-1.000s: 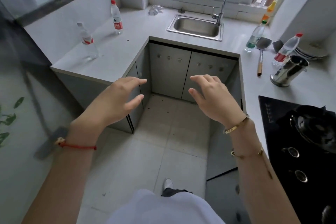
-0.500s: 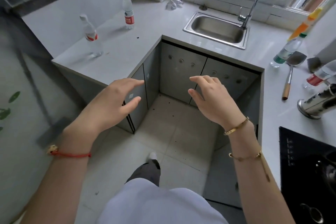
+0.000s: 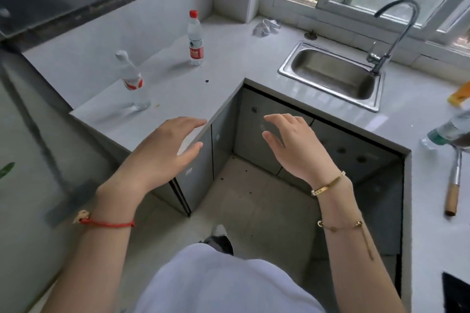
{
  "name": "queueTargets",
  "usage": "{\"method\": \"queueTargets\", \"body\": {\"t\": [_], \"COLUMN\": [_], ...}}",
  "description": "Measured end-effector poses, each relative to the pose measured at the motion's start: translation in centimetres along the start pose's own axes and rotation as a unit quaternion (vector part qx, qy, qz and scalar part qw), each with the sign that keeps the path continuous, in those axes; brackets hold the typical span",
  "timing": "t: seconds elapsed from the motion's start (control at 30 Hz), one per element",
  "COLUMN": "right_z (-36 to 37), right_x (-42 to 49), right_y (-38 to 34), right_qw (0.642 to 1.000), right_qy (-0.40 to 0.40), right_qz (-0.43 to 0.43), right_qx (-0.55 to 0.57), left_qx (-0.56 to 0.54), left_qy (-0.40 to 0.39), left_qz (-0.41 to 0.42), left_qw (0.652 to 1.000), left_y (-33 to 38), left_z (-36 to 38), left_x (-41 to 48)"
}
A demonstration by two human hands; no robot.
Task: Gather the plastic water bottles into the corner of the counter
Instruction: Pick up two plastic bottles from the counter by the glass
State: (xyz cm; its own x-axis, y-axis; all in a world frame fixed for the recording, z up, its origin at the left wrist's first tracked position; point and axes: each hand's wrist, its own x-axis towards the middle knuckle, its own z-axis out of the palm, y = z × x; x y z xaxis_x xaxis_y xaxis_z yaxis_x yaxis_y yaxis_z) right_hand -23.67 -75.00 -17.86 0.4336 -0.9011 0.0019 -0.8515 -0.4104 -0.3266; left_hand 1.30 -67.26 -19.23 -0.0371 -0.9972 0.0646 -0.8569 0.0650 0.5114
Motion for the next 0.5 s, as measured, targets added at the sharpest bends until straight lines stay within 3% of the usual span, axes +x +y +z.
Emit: {"method": "queueTargets", "body": {"t": [0.5], "right_z": [1.3], "right_x": [18.1], "right_y": [-3.3], "right_qw": [0.996], "right_qy": [-0.038], "right_qz": [-0.074], "right_qx": [0.016], "left_qx": [-0.021], "left_qy": [0.008], "left_qz": [-0.090], "left_qw": [0.996], "left_y": [-7.9], "left_z": [-3.2], "left_x": [10.6]}}
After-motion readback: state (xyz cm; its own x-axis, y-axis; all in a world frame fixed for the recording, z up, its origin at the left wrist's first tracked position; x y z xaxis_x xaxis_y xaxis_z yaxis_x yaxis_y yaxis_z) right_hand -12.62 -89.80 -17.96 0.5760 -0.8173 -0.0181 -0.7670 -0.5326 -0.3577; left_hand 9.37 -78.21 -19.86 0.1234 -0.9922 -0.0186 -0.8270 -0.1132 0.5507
